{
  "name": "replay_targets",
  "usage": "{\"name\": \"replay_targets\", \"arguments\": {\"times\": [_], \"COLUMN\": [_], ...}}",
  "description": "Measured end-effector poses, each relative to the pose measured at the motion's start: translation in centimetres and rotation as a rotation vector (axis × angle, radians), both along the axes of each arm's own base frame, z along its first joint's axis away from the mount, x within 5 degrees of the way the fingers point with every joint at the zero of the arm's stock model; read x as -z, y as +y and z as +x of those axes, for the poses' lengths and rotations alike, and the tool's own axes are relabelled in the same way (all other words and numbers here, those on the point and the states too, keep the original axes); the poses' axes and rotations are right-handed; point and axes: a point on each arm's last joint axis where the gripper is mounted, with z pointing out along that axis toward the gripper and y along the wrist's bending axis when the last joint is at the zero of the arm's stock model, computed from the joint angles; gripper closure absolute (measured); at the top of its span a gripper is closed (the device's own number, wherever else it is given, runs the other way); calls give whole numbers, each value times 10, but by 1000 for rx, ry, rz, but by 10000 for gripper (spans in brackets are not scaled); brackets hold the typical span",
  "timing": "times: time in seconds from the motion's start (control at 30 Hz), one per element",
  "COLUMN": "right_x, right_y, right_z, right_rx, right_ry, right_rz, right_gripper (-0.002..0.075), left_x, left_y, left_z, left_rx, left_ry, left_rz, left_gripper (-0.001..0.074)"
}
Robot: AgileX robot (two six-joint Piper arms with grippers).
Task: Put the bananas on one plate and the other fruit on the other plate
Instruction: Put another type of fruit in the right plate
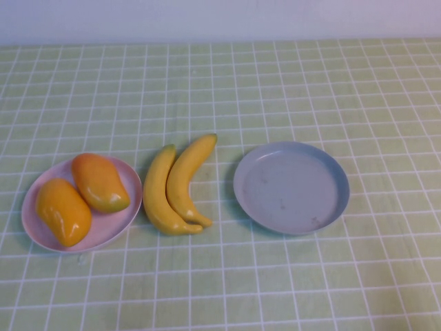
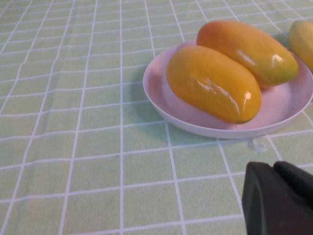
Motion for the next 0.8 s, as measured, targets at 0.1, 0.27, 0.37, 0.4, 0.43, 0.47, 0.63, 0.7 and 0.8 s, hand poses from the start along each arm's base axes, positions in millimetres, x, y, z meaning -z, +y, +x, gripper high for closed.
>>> {"name": "replay_targets", "arguments": {"times": [0.1, 0.27, 0.37, 0.4, 0.43, 0.47, 0.63, 0.7, 0.8], "right_x": [-4, -43, -62, -67, -71, -75, -80, -80, -82], "right_y": [7, 21, 29, 31, 32, 32, 31, 34, 52], "right_z": [-1, 9, 26, 34, 42, 47, 96, 112, 135], "right_rx": [-74, -238, -344, -378, -408, -429, -521, -548, -617], "right_ry": [34, 178, 343, 409, 476, 512, 776, 823, 877], "right_rz": [52, 19, -71, -105, -140, -162, -265, -296, -334], "right_gripper": [743, 743, 743, 743, 743, 743, 743, 743, 743], "left_x": [0, 0, 0, 0, 0, 0, 0, 0, 0], "left_y": [0, 0, 0, 0, 0, 0, 0, 0, 0], "left_z": [0, 0, 0, 0, 0, 0, 0, 0, 0], "left_rx": [0, 0, 0, 0, 0, 0, 0, 0, 0], "left_ry": [0, 0, 0, 0, 0, 0, 0, 0, 0], "left_rz": [0, 0, 0, 0, 0, 0, 0, 0, 0], "left_gripper": [738, 738, 738, 738, 738, 738, 738, 738, 738]}}
